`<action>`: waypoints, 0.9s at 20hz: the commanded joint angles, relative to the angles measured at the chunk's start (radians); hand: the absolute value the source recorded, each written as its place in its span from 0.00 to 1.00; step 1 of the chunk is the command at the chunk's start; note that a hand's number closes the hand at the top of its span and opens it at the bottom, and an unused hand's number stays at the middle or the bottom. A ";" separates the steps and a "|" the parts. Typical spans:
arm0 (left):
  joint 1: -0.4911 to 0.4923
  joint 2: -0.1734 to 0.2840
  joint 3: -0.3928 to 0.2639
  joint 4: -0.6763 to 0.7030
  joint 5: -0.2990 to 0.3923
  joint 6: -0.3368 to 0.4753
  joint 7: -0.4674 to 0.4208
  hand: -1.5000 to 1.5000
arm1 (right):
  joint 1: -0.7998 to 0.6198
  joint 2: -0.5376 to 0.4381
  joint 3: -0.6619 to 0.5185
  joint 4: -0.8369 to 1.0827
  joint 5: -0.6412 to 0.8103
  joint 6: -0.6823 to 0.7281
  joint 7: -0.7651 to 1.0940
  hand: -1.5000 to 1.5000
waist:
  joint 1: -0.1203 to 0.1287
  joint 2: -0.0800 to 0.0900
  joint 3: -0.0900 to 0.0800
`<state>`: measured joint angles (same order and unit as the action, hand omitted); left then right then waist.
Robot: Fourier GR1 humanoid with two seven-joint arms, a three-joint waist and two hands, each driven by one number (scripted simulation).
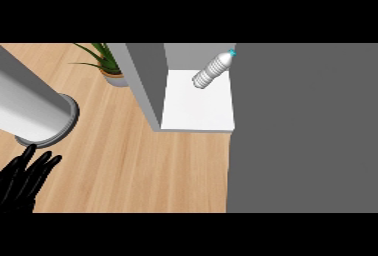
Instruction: Pick up the bottled water, place it into the cabinet and close the cabinet
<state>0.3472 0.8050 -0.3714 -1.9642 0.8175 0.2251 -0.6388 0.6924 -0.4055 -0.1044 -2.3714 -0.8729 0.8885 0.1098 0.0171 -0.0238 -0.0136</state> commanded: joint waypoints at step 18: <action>0.177 0.136 0.182 -0.001 0.125 -0.172 -0.026 0.00 | -0.352 -0.024 0.303 -0.197 0.167 -0.243 0.265 1.00 | 0.031 -0.015 -0.010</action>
<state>0.5023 0.9185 -0.2211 -1.9670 0.9262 0.0814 -0.6603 0.3811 -0.4382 0.1612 -2.3545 -0.8419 0.7358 0.2955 0.0460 -0.0376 -0.0248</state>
